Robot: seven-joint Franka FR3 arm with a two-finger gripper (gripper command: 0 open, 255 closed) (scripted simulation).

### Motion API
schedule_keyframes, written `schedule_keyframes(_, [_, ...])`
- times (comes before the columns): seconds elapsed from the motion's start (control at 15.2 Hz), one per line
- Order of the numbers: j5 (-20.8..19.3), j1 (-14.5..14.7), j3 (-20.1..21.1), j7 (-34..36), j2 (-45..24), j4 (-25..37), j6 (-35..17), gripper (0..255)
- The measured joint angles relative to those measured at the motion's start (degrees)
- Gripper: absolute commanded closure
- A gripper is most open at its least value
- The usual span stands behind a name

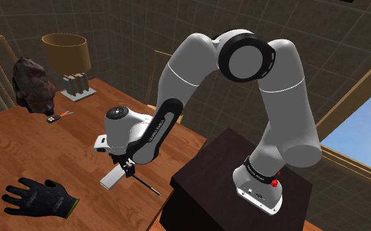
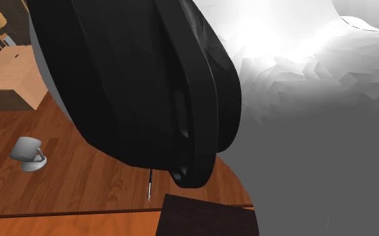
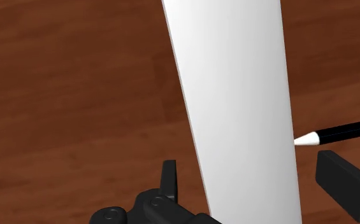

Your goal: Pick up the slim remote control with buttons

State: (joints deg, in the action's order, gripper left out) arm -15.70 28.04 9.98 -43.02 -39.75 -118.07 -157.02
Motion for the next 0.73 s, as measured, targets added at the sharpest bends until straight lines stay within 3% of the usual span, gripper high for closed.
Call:
schedule_keyframes(0.07, [-0.05, 0.04, -0.06, 0.02, -0.17, 0.05, -0.12, 255])
schedule_keyframes(0.73, [-0.09, 0.09, -0.08, 0.04, -0.23, 0.13, -0.23, 255])
